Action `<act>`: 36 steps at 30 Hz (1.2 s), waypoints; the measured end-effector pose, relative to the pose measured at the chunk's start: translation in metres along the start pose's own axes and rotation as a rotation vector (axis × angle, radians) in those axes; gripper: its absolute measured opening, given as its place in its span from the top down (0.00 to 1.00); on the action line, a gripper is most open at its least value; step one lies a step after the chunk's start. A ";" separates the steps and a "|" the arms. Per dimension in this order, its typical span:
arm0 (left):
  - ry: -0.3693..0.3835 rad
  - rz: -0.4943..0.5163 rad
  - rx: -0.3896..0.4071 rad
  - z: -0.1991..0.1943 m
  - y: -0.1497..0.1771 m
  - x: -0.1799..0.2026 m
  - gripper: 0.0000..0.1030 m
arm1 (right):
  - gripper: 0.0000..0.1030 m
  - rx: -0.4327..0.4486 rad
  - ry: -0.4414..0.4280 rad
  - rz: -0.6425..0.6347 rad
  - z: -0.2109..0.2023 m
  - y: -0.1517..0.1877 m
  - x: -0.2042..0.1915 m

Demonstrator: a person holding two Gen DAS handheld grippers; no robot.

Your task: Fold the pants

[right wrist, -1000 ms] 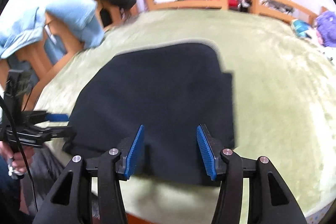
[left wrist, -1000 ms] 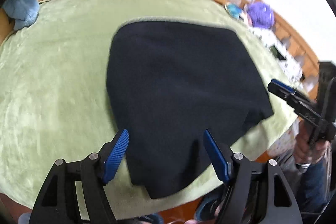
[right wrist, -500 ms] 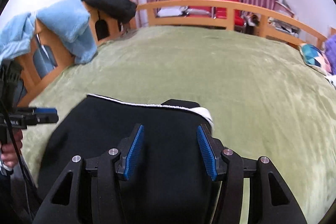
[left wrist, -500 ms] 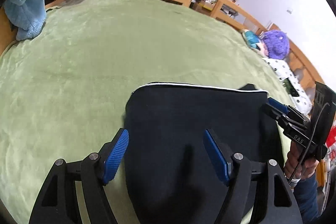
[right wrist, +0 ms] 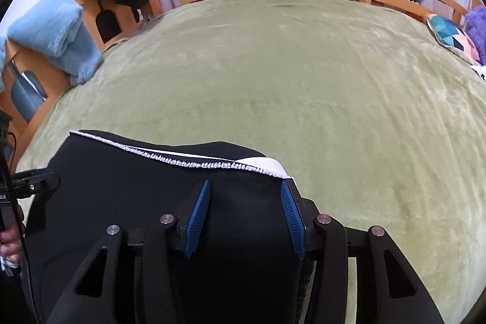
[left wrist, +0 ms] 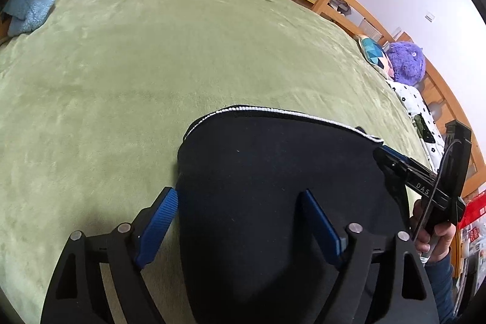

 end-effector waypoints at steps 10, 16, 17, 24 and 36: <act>0.059 0.060 0.029 -0.058 0.064 0.023 0.21 | 0.40 0.067 -0.034 0.094 -0.090 0.061 -0.020; -0.053 0.123 -0.065 -0.033 0.126 0.026 0.16 | 0.31 -0.002 0.075 0.029 -0.086 0.119 -0.026; -0.023 0.090 -0.080 -0.033 0.131 0.021 0.16 | 0.30 -0.016 0.051 0.079 -0.086 0.122 -0.019; -0.040 0.059 -0.093 -0.050 0.144 0.010 0.17 | 0.30 0.000 0.170 0.058 -0.114 0.131 -0.015; -0.104 0.165 0.062 -0.124 0.123 0.062 0.20 | 0.32 0.134 0.173 0.156 -0.202 0.122 -0.036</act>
Point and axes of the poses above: each gripper's, at about its wrist camera, not at the fingertips, and z roughly the way its jaws point, x to its right, y to its underside, the point moved 3 cm from there along z, roughly the way its jaws point, and after that the axes turned 5 degrees about -y, right-handed, at the moved point
